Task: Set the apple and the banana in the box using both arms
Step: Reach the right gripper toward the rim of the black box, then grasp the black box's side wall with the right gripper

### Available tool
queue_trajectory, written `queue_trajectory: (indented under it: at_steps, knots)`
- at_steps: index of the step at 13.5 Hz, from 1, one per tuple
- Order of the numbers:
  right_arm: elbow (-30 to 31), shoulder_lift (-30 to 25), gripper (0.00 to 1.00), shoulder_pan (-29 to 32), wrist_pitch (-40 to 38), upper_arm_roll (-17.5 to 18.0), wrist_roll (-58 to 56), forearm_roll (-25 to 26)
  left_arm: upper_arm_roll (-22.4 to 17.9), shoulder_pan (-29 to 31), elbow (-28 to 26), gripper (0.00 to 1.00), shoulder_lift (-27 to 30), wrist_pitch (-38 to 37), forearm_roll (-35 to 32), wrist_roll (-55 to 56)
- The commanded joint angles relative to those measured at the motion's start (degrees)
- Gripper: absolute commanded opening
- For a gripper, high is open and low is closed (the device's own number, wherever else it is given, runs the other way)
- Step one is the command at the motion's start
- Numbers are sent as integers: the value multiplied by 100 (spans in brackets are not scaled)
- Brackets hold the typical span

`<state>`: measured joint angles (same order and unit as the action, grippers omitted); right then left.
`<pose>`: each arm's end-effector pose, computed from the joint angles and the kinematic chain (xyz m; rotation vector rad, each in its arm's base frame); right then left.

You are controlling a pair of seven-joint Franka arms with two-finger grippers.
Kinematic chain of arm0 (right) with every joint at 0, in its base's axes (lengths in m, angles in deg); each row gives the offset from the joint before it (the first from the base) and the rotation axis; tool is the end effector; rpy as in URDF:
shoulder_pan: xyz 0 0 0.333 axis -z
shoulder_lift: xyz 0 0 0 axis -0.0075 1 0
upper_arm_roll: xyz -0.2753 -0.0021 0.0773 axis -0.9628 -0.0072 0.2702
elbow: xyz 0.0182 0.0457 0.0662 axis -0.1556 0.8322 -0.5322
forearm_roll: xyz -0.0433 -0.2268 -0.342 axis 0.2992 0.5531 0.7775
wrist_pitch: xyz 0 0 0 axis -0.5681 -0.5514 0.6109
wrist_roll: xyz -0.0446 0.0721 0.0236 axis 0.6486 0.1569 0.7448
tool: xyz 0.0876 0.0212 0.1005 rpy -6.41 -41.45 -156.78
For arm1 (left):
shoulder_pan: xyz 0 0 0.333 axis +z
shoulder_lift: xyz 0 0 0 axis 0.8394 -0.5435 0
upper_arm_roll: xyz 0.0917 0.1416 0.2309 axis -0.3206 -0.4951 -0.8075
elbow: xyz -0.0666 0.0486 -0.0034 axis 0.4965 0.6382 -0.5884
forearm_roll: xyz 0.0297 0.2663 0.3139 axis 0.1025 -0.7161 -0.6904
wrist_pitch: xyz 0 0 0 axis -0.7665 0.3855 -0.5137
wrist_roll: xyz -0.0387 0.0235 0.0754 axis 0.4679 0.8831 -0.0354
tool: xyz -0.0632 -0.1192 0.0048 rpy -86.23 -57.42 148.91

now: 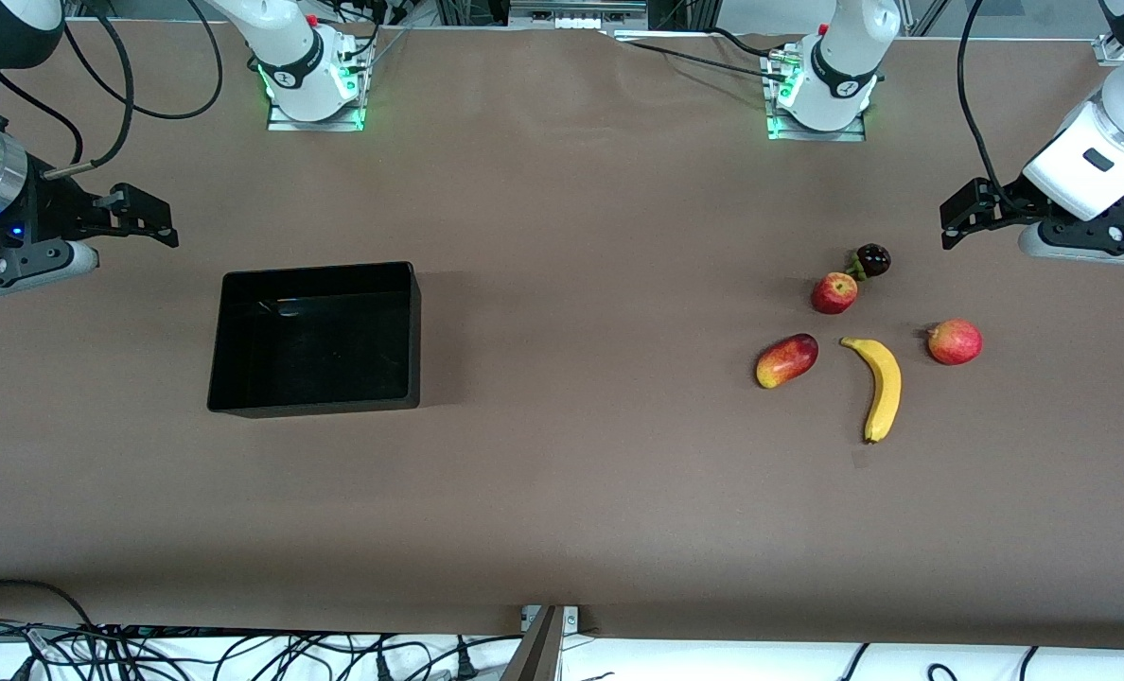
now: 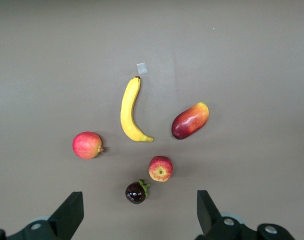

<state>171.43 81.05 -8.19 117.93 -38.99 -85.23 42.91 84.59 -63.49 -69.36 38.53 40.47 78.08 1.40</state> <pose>0.5961 0.0430 0.5271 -3.0633 -0.4020 0.1454 0.5695 -0.0448 0.5326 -3.1004 0.1471 -0.0291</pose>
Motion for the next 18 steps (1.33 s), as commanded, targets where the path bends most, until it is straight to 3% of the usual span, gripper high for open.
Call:
queue_trajectory:
  at_steps: [1, 7, 11, 13, 18]
  knots:
    - [-105, -48, 100, -9, -76, 25, 147, 125, 61, -27, 149, 100, -28, -140, -46, 46]
    - [-114, -31, 100, -9, -76, 25, 60, 309, 351, -18, 149, 100, -19, -290, -90, 64]
    - [0, 170, 100, -8, 38, 34, 68, 345, 325, 35, 219, 100, -19, -290, -90, 11]
    - [463, 285, 100, 9, 528, 17, 77, 302, 290, 61, 219, 100, -28, -290, -90, 2]
    - [2371, 408, 100, 79, 2953, -62, 69, 293, 272, 70, 219, 100, -28, -290, -90, 37]
